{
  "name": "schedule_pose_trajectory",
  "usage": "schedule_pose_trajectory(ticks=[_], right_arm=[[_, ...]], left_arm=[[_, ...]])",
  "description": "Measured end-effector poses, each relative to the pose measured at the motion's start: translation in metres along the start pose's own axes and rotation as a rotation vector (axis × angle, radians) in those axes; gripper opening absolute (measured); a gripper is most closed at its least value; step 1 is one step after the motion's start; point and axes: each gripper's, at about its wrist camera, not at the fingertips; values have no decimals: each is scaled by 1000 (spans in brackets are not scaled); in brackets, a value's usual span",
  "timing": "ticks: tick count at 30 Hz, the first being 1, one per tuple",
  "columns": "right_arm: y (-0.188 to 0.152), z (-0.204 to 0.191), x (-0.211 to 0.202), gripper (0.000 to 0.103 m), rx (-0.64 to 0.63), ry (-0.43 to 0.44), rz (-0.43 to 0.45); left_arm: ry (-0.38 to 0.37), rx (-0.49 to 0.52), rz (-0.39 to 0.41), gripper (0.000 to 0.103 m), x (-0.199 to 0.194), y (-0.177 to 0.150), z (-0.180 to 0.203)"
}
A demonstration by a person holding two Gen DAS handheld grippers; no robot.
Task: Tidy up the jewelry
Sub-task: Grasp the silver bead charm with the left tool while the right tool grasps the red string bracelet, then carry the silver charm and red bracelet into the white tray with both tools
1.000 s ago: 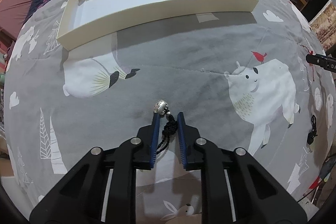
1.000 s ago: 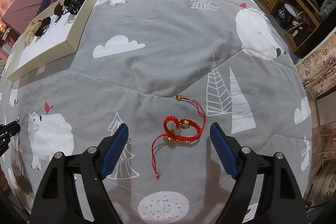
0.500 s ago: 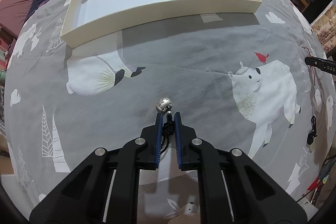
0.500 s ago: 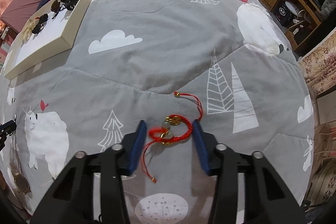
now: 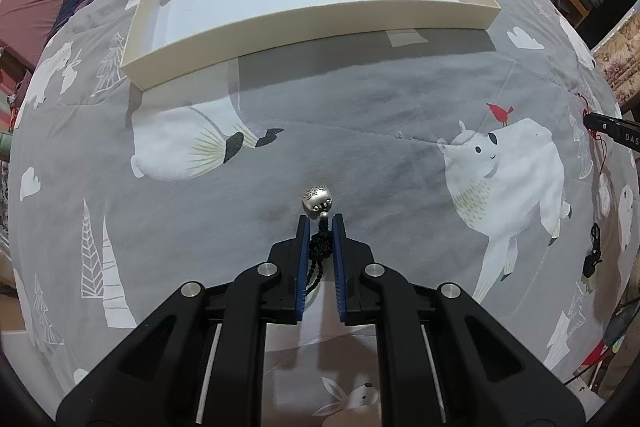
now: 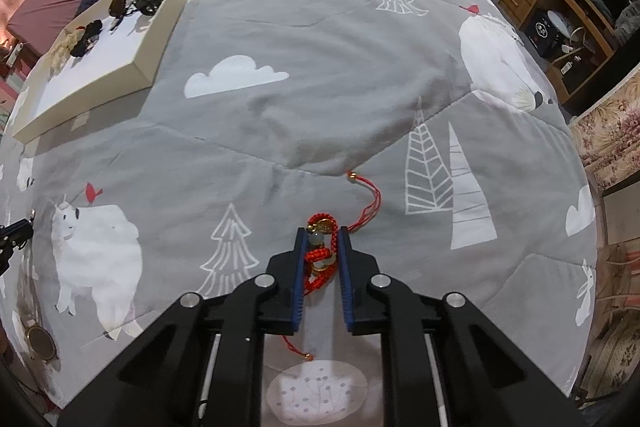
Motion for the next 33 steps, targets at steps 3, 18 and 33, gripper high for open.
schedule_pose_trajectory(ticks=[3,18,33], right_arm=[[-1,-5,-5,15,-11,11,10],[8,-66,-18,15,-80,88,59],[50,-136,-24,15,-149,167,79]], left_arm=[[-5,-4,8,9,-3,1,-3],[-22,-61,43,9,-12,3,-26],[-9,-91,84,9,-26,31,-50]])
Point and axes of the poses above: each gripper's, at about its wrist camera, not at the fingertips, and x roughly the way its jaws point, z to its right, y to its top, and after that the axes turned 6 degrees about y, right-handed
